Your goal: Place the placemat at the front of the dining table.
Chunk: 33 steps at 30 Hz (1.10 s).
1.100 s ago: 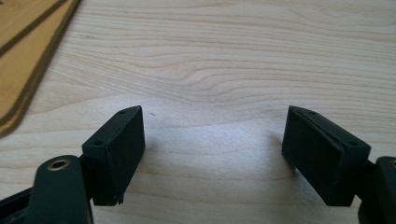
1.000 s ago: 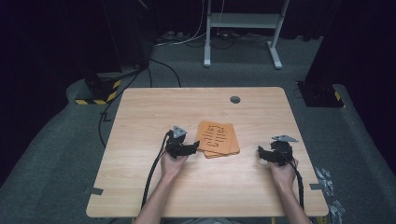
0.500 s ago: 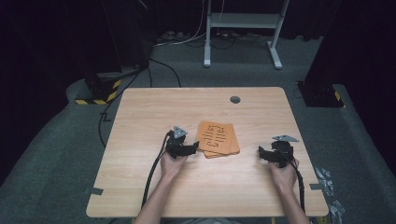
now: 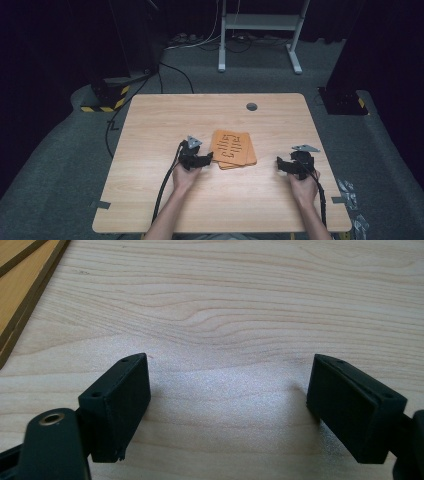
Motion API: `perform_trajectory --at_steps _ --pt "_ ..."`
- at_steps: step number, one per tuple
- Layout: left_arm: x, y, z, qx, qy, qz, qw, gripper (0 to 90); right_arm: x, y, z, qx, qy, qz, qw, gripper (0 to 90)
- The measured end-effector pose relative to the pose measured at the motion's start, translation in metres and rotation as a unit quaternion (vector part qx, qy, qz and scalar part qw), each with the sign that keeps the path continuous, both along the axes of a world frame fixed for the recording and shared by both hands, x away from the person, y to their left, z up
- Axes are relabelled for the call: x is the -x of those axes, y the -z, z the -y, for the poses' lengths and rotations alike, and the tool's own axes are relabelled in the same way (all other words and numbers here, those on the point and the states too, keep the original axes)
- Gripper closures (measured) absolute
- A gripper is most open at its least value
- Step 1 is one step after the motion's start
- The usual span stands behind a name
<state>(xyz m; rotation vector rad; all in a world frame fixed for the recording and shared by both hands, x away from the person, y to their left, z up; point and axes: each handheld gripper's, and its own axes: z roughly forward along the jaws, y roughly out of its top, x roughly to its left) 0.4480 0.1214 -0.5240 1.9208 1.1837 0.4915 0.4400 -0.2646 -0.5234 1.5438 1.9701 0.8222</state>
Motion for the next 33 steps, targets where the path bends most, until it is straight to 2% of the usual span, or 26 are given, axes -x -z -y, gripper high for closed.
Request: perform_trajectory --at_steps 12,23,26,30,33 --pt "0.0000 0.0002 0.0002 0.000 -0.001 0.002 1.0000 32.7 0.0000 0.0000 0.0000 0.000 0.000 0.000 1.0000 17.3" --pt "0.0005 0.0001 0.0014 -0.008 0.000 0.003 1.0000 33.8 0.0000 0.0000 0.0000 0.000 0.000 0.000 1.0000 17.3" --pt "0.0006 0.0004 0.0031 -0.011 -0.003 0.002 0.9999 34.2 0.0000 0.0000 0.0000 0.000 0.000 0.000 1.0000 17.3" --pt "-0.0001 0.0007 0.0053 -0.027 0.000 -0.001 0.9996 34.7 0.0000 0.0001 0.0001 0.001 -0.001 0.000 1.0000 17.3" --pt "0.0001 0.0007 0.0055 -0.027 -0.001 -0.001 0.9996 34.8 0.0001 -0.0001 0.0000 0.000 -0.001 0.000 1.0000 17.3"
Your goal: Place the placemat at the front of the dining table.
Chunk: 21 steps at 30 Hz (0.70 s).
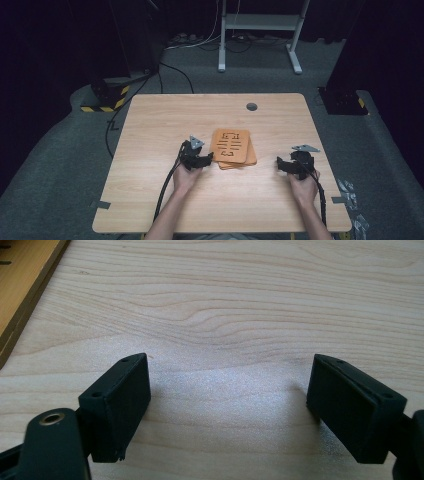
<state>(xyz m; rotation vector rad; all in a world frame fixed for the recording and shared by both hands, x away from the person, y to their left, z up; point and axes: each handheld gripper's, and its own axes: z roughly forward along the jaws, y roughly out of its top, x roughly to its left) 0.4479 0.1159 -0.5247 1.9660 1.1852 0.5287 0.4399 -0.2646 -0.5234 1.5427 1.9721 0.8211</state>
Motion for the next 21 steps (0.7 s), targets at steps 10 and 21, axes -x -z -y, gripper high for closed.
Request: perform_trajectory --at_steps 10,21 --pt "0.0002 0.0002 0.0005 0.002 -0.004 -0.001 1.0000 34.8 -0.0002 -0.0009 0.0013 0.001 -0.003 -0.007 1.0000 15.6" --pt "0.0028 0.0001 0.0034 -0.010 -0.005 0.013 0.9999 35.6 -0.0025 -0.0038 -0.0023 -0.003 -0.023 -0.021 0.9995 18.1"
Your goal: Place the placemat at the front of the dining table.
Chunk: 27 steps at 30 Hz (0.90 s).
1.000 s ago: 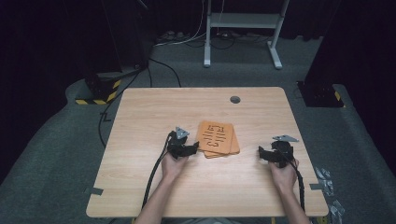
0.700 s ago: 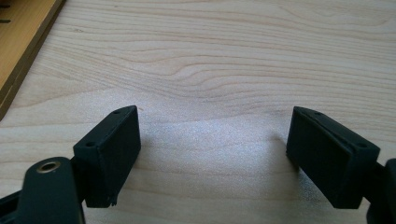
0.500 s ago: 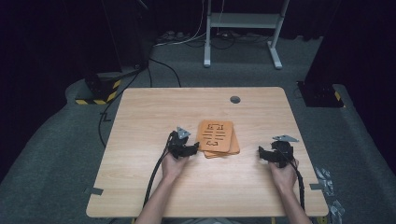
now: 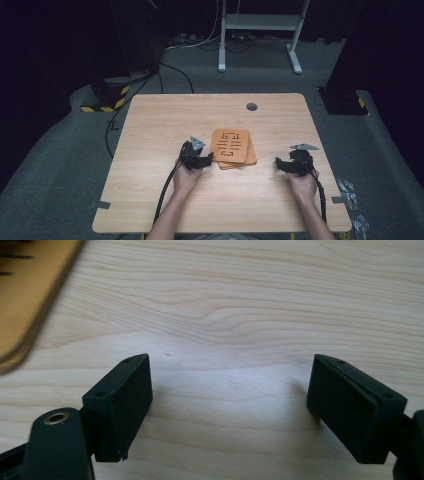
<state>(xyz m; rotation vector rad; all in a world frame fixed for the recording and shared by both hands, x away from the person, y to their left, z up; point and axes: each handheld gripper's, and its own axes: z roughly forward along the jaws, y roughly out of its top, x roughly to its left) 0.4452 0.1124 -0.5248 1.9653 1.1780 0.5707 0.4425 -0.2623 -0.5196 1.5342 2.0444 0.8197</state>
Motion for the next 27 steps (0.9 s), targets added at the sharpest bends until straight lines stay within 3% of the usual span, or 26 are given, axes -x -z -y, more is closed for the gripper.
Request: perform_trajectory --at_steps 6,16,27 --pt "0.000 0.000 0.000 0.001 0.000 -0.001 1.0000 35.9 0.001 -0.006 -0.012 -0.027 -0.033 -0.005 0.9991 17.9" --pt "0.000 0.000 0.000 0.002 -0.001 -0.001 1.0000 36.1 -0.006 -0.019 -0.032 -0.048 -0.091 0.012 0.9946 20.8" --pt "0.000 0.000 0.000 0.003 -0.002 -0.001 1.0000 36.3 -0.012 -0.029 -0.055 -0.065 -0.125 0.024 0.9897 23.5"
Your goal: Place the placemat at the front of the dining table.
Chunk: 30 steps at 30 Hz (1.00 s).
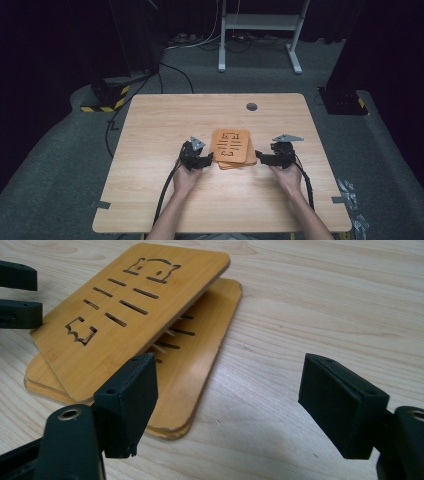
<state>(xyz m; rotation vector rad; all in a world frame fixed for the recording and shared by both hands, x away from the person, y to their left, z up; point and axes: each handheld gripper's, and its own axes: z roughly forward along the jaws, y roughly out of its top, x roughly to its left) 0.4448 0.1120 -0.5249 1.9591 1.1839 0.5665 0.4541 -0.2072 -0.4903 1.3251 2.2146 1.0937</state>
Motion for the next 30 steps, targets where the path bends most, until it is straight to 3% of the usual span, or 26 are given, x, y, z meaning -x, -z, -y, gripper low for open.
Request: perform_trajectory --at_steps 8,21,30 --pt "0.000 0.000 0.000 0.000 0.000 0.000 1.0000 36.3 -0.007 -0.003 -0.014 0.004 -0.014 -0.005 0.9999 23.1" --pt "0.000 0.000 0.000 0.000 0.000 0.000 1.0000 36.4 -0.013 0.000 -0.021 -0.023 -0.006 -0.015 0.9996 23.3" --pt "0.000 0.000 0.000 0.000 0.000 0.000 1.0000 36.3 -0.019 -0.012 -0.033 -0.022 -0.019 -0.011 0.9995 22.0"
